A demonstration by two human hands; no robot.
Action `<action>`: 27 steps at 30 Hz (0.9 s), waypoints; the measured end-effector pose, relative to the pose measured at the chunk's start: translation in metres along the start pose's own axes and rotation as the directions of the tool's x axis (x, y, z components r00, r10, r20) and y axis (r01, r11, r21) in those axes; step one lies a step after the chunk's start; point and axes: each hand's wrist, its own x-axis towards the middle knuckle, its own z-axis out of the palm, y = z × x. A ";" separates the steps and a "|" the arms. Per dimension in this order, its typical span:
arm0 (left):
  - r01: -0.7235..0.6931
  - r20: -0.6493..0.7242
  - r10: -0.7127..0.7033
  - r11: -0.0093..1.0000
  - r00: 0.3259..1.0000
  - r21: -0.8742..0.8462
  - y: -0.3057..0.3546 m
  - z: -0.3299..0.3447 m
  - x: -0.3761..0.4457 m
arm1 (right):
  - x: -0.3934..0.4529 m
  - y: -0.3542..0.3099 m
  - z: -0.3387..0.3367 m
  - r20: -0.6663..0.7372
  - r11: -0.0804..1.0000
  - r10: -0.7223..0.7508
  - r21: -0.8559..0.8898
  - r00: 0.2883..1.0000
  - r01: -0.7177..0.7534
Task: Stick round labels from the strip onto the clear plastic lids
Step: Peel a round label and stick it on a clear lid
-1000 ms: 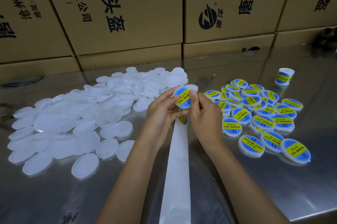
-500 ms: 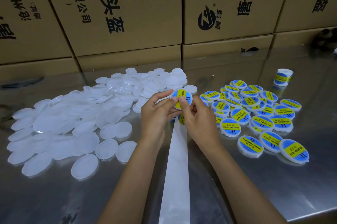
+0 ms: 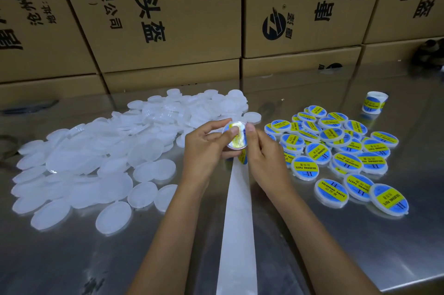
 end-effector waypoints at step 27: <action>-0.014 -0.180 0.009 0.999 0.984 -0.029 -0.005 0.006 -0.004 | -0.004 -0.008 0.005 0.054 0.997 0.080 0.003 0.995 -0.080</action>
